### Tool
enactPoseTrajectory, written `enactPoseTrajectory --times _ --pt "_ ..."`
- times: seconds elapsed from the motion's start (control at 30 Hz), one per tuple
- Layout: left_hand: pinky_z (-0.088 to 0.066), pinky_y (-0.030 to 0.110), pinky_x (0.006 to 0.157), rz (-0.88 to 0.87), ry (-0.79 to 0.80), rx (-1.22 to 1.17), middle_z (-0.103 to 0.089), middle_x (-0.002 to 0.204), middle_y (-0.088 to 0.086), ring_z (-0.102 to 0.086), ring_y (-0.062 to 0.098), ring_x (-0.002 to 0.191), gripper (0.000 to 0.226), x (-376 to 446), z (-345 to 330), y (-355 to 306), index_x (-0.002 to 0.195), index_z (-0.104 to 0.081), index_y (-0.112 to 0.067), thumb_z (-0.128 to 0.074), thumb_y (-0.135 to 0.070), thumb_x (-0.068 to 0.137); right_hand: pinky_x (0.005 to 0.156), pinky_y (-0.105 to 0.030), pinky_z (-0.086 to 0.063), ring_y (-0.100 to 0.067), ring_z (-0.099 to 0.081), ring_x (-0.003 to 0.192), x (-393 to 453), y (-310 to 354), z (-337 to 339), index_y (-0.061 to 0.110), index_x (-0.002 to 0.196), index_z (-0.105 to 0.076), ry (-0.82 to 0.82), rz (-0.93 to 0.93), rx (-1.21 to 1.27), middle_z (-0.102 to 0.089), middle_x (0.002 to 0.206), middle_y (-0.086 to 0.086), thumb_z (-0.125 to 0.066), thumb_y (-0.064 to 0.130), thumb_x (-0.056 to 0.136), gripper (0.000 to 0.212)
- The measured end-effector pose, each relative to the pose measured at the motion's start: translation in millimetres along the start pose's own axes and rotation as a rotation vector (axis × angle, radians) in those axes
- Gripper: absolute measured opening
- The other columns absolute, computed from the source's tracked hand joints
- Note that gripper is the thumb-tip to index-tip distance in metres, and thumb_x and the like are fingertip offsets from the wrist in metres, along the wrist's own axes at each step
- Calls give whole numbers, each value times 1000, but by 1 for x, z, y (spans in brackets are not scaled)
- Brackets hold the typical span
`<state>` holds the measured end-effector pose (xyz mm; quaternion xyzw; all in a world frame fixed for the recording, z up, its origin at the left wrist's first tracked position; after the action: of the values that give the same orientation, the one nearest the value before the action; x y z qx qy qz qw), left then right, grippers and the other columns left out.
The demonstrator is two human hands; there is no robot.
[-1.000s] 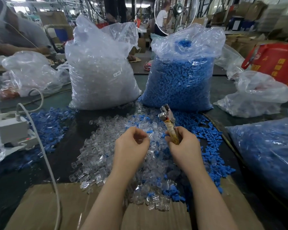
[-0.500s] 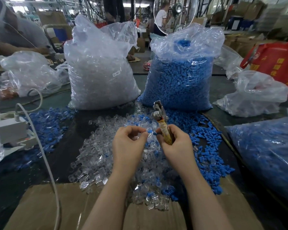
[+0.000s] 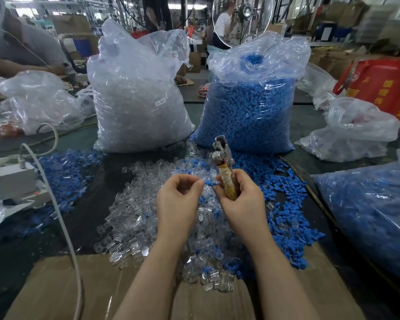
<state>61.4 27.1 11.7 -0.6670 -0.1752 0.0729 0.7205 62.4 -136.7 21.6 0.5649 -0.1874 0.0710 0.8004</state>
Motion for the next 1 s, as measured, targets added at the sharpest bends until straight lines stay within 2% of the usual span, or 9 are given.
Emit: enactPoseTrajectory --times 0.13,0.2,0.27,0.43,0.63,0.73,0.83,0.93,1.0 --pt "-58 27 66 16 12 5 -70 73 -2 -66 14 70 7 0 -2 2 81 -68 -18 -73 -14 85 61 -23 -48 -6 -58 67 0 0 0 25 89 -58 0 8 -10 -63 82 13 -72 20 88 15" --pt "-56 24 63 18 21 31 -69 70 -4 -64 8 66 8 0 -3 3 79 -68 -18 -74 -14 84 63 -27 -50 -7 -58 68 0 0 -1 26 89 -58 1 8 -6 -63 82 13 -72 21 88 15" --pt "-55 27 64 21 25 42 -69 69 -5 -62 6 64 9 0 -4 4 77 -68 -17 -74 -14 82 63 -28 -49 -8 -59 69 0 0 -1 27 89 -57 -2 10 -8 -63 82 13 -72 21 88 16" --pt "-57 31 67 28 25 21 -70 74 1 -65 17 70 7 -1 -3 2 81 -68 -15 -73 -11 83 64 -29 -50 -8 -60 70 0 0 0 27 89 -57 -7 4 -15 -63 84 15 -72 21 88 16" --pt "-55 18 63 71 44 -137 -73 75 3 -69 10 68 9 -3 -5 2 87 -71 -10 -72 -2 84 68 -32 -53 -9 -62 73 0 2 1 28 88 -56 -17 15 0 -64 85 13 -74 20 86 20" --pt "-55 18 63 89 49 -147 -74 73 1 -71 11 67 9 -4 -6 2 84 -72 -11 -73 -2 83 68 -34 -53 -10 -61 73 0 5 2 29 88 -56 -14 31 5 -64 85 11 -74 19 86 21" --pt "-54 18 62 98 53 -150 -74 71 3 -71 12 67 9 -4 -6 1 83 -73 -10 -73 -2 82 65 -29 -52 -9 -62 73 0 6 1 31 87 -55 -17 45 6 -64 84 13 -74 18 86 23" --pt "-55 17 62 94 73 -113 -74 71 2 -71 12 68 9 -5 -8 0 82 -73 -11 -74 -1 81 60 -16 -47 -5 -61 70 -2 7 3 34 86 -55 -35 64 -6 -64 82 17 -73 18 85 25" --pt "-55 18 63 82 82 -87 -74 71 1 -72 12 69 11 -7 -9 -2 81 -74 -11 -74 0 81 57 -14 -44 -3 -59 68 -2 8 4 35 85 -53 -46 82 -48 -62 80 20 -73 19 85 26"
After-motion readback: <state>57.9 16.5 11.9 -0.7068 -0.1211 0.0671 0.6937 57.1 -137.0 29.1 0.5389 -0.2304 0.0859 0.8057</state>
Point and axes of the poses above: each hand's wrist, its own x-axis towards the middle knuckle, its own z-axis out of the back of the hand, y = z × x, the point moved 8 cm from there along x, towards the middle knuckle
